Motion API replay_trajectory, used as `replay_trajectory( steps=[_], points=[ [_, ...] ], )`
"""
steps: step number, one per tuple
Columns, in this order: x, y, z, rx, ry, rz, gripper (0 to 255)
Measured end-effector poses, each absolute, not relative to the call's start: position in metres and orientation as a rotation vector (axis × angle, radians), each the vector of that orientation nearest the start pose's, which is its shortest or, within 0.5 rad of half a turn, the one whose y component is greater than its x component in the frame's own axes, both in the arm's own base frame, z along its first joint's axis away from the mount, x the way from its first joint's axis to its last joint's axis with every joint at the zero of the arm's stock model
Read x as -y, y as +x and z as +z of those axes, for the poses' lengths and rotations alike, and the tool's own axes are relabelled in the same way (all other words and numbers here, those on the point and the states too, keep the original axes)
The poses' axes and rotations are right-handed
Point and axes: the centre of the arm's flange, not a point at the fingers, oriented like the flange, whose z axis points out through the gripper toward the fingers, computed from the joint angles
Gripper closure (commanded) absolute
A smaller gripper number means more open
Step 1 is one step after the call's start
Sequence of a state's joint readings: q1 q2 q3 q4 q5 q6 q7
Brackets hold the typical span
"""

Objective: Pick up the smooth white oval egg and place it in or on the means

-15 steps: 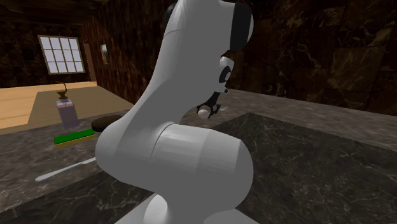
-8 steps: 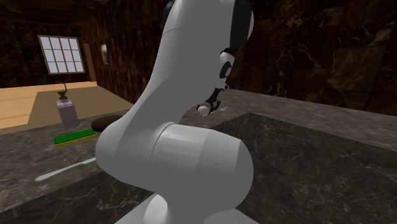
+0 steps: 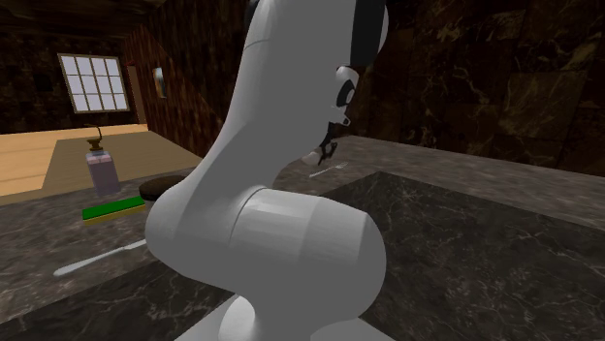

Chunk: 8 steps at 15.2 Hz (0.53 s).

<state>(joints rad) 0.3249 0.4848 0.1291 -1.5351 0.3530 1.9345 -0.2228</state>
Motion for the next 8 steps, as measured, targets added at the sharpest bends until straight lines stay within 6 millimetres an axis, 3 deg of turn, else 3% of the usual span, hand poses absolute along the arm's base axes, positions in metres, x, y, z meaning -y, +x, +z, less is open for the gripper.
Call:
replay_trajectory(
  steps=[8],
  points=[
    [-0.311,0.607,0.416,0.715,-2.669,0.177,255]
  ],
)
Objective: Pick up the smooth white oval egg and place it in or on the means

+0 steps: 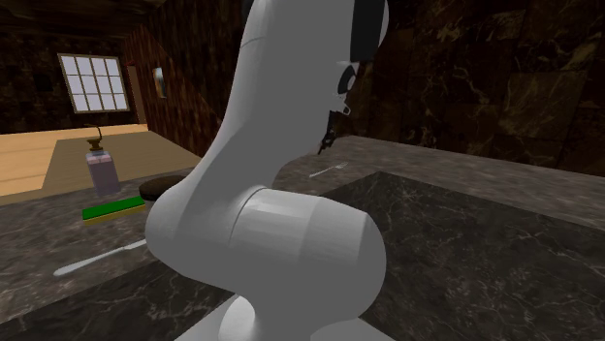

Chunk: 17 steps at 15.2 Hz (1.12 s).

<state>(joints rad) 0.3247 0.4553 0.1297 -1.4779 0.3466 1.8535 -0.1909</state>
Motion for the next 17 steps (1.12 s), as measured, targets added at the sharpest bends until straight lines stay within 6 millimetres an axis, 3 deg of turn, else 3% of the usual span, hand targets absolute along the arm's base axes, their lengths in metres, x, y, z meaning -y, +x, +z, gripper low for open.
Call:
replay_trajectory(
  steps=[4,17],
  points=[
    [-0.317,0.606,0.431,0.715,-2.670,0.176,255],
    [-0.478,0.570,0.430,0.717,-2.669,0.178,255]
  ],
)
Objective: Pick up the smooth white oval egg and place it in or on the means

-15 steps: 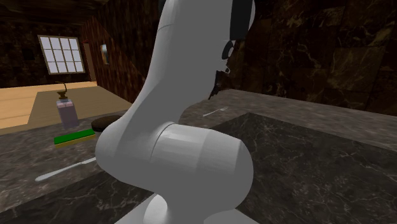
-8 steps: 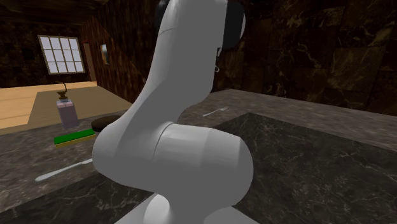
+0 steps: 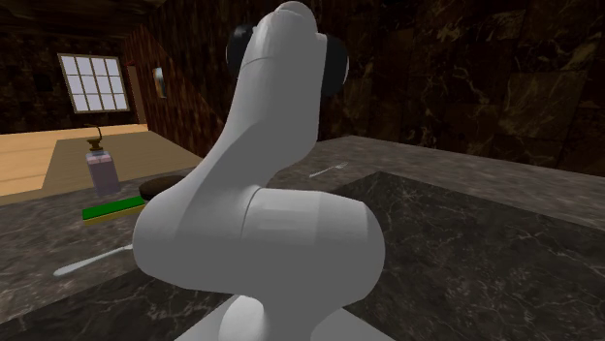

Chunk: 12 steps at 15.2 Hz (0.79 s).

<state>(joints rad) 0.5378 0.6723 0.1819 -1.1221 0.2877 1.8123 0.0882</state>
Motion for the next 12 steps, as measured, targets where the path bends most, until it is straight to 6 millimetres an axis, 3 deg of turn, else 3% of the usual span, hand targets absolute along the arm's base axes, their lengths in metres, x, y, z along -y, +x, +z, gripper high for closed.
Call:
replay_trajectory(
  steps=[3,12],
  points=[
    [-0.503,0.565,0.425,0.717,-2.669,0.178,255],
    [-0.507,0.565,0.379,0.715,-2.670,0.178,255]
  ],
)
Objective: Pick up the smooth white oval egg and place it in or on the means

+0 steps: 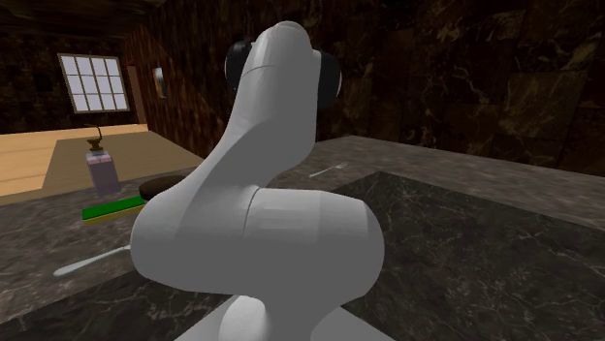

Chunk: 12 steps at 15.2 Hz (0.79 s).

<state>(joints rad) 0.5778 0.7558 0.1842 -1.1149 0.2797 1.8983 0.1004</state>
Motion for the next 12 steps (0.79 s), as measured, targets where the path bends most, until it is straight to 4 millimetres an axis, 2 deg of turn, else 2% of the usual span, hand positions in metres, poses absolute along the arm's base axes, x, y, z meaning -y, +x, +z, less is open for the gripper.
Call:
replay_trajectory(
  steps=[3,8,9,12],
  points=[
    [-0.508,0.565,0.365,0.715,-2.670,0.178,255],
    [-0.507,0.565,0.363,0.715,-2.670,0.177,255],
    [-0.507,0.565,0.363,0.715,-2.670,0.177,0],
    [-0.507,0.565,0.363,0.715,-2.669,0.177,0]
  ],
)
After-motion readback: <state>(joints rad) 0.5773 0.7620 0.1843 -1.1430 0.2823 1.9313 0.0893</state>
